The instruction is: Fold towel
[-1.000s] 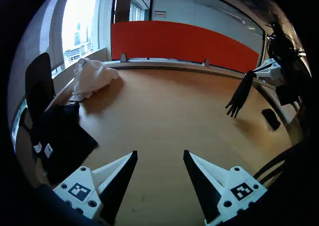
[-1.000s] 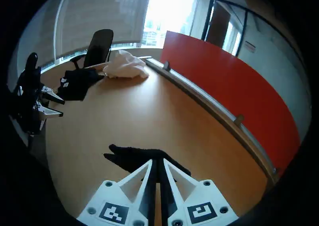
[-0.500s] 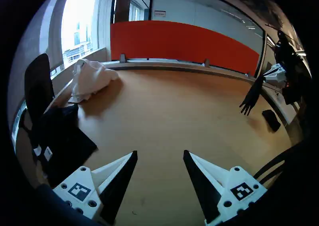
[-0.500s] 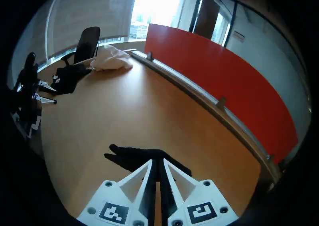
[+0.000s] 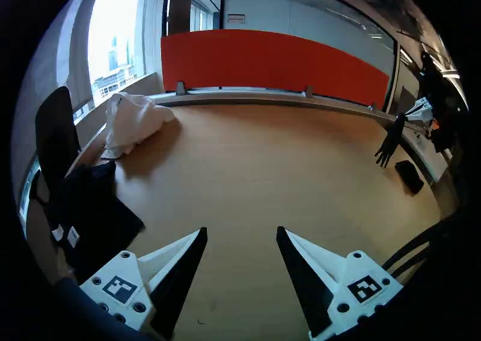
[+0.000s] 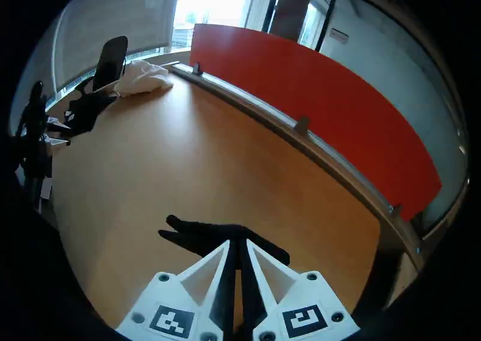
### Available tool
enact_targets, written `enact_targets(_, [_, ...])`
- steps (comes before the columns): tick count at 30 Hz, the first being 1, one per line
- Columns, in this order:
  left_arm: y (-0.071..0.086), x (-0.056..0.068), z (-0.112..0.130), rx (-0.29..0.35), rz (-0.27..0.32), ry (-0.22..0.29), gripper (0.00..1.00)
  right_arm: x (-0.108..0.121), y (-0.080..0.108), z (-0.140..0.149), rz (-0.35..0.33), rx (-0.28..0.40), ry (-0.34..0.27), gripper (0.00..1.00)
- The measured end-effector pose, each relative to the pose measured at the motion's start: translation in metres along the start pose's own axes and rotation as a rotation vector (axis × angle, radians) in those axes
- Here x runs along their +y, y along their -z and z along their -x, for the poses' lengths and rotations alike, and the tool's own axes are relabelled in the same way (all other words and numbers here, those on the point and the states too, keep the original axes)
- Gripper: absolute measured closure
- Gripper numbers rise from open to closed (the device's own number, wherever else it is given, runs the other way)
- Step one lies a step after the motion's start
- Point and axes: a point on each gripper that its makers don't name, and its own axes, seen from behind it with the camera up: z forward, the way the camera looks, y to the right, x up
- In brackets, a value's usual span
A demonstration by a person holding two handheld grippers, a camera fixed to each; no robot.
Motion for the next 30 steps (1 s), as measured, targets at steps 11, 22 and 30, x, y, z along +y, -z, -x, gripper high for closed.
enact_targets(11, [-0.002, 0.009, -0.001, -0.014, 0.000, -0.019, 0.15, 0.048, 0.014, 0.039, 0.053, -0.061, -0.021, 0.96])
enact_targets(22, [-0.003, 0.015, -0.005, -0.020, 0.001, -0.029, 0.15, 0.088, 0.024, 0.063, 0.101, -0.103, -0.033, 0.96])
enact_targets(30, [-0.002, 0.020, -0.004, -0.026, -0.001, -0.035, 0.15, 0.112, 0.030, 0.076, 0.124, -0.130, -0.046, 0.96])
